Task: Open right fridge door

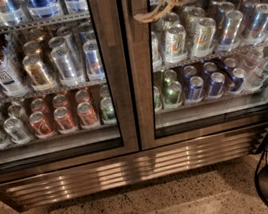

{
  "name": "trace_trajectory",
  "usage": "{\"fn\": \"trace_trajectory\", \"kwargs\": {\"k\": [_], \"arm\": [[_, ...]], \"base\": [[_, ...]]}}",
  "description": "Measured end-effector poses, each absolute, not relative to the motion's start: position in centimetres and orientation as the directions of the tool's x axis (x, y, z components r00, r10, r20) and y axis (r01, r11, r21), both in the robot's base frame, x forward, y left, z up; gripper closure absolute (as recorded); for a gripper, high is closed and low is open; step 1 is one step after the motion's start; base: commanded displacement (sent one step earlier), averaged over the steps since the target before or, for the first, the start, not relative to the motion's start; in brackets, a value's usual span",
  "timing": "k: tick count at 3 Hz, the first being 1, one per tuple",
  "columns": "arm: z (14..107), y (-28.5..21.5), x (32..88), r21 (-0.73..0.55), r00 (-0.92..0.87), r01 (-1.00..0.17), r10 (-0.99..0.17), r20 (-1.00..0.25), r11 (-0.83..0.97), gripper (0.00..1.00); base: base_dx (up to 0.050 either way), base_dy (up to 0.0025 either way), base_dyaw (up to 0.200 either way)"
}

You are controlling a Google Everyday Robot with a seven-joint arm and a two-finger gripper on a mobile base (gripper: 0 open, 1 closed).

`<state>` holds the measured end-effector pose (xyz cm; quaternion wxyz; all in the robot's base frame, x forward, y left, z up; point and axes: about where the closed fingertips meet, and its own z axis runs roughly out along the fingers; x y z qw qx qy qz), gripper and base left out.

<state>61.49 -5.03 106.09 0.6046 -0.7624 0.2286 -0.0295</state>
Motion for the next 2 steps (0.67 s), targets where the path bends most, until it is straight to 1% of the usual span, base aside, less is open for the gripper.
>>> {"fn": "trace_trajectory", "kwargs": {"k": [2], "arm": [[106.16,-5.09,61.48,-0.941,0.897,-0.297,-0.386,-0.217,-0.161,1.00]], "base": [[0.000,0.00000,0.000]]}}
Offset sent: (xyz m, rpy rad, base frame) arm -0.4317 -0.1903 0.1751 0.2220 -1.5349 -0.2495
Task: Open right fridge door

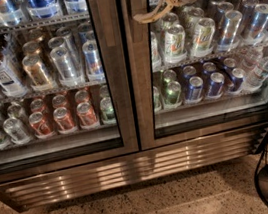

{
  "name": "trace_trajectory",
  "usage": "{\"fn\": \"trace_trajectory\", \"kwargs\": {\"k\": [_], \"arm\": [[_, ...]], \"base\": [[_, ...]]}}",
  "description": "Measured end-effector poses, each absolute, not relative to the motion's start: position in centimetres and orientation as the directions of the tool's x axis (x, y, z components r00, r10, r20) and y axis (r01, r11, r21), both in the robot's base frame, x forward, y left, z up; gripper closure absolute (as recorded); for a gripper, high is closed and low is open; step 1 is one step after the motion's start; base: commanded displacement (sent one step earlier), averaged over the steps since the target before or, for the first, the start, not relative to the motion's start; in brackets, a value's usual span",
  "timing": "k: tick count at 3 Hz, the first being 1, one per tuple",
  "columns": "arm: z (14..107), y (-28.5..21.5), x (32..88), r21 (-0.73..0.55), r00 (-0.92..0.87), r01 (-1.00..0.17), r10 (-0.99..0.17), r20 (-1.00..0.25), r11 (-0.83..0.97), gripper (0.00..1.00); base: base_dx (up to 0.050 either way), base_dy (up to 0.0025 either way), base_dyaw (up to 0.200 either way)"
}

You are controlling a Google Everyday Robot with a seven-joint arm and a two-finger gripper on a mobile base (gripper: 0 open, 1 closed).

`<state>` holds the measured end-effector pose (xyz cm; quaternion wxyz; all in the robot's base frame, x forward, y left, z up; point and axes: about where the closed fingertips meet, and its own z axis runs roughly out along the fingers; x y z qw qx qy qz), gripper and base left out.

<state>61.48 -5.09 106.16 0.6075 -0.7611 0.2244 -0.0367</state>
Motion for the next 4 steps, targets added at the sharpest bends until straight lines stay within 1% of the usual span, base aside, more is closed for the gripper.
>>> {"fn": "trace_trajectory", "kwargs": {"k": [4], "arm": [[106.21,-5.13,61.55,-0.951,0.899,-0.268,-0.396,-0.189,-0.156,1.00]], "base": [[0.000,0.00000,0.000]]}}
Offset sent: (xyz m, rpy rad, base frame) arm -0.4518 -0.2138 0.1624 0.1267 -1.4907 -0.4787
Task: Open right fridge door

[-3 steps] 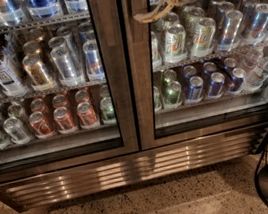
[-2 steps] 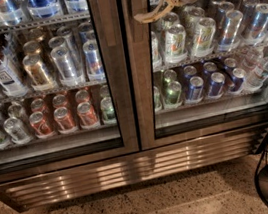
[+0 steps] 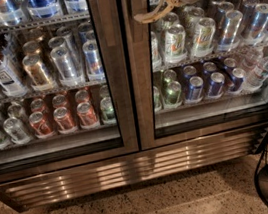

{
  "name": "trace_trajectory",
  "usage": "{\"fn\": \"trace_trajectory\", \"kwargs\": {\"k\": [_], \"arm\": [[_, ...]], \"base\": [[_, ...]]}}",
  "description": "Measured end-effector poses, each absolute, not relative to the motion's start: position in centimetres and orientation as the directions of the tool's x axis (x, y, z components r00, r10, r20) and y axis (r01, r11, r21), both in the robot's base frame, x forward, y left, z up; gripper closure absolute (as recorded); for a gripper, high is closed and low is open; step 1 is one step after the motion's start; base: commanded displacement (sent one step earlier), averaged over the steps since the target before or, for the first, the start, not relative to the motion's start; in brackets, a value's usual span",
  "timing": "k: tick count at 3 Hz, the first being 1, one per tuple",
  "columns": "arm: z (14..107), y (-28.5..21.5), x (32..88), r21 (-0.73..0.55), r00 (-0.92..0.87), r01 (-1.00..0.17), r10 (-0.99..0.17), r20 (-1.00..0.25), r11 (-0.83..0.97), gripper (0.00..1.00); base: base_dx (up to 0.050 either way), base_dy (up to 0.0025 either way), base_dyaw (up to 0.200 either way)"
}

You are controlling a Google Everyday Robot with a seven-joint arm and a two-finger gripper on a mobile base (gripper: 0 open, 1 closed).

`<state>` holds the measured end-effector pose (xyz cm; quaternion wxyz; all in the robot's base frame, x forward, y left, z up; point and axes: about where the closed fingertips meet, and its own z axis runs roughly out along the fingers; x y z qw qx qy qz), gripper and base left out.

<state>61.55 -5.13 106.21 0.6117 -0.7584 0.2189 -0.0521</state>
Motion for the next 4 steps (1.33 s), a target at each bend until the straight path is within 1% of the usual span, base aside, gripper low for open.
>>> {"fn": "trace_trajectory", "kwargs": {"k": [3,4], "arm": [[106.33,-4.68,61.58,-0.957,0.908,-0.244,-0.383,-0.169,-0.159,1.00],[106.53,-4.81,61.55,-0.963,0.911,-0.217,-0.388,-0.142,-0.158,1.00]], "base": [[0.000,0.00000,0.000],[0.000,0.00000,0.000]]}}
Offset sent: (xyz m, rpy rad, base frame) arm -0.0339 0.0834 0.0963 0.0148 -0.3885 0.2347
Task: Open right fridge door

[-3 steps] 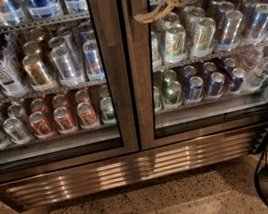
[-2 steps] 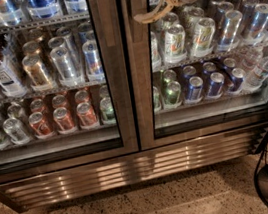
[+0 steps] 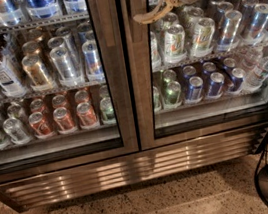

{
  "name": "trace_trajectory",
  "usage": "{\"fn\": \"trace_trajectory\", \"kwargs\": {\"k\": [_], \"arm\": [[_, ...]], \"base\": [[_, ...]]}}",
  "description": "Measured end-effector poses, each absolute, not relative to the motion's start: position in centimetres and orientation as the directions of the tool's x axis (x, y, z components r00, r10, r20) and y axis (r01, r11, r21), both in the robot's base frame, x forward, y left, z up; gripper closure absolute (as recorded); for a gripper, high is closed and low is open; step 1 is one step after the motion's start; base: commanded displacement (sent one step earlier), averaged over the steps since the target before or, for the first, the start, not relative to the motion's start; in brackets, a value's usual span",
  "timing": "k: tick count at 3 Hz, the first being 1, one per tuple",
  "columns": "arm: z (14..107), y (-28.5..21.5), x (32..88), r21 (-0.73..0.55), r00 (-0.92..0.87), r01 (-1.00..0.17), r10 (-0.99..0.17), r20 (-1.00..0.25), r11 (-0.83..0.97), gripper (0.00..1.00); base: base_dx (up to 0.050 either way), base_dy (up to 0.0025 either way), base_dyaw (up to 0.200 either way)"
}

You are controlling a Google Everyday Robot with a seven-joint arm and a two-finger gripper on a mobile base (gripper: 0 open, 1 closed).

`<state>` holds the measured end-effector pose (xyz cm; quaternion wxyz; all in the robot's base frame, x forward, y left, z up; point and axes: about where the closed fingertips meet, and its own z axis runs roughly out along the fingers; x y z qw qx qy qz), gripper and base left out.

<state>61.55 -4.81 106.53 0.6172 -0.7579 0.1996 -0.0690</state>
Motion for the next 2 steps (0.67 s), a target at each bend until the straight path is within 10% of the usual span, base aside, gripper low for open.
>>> {"fn": "trace_trajectory", "kwargs": {"k": [2], "arm": [[106.59,-4.82,61.58,-0.969,0.913,-0.187,-0.392,-0.112,-0.160,1.00]], "base": [[0.000,0.00000,0.000]]}}
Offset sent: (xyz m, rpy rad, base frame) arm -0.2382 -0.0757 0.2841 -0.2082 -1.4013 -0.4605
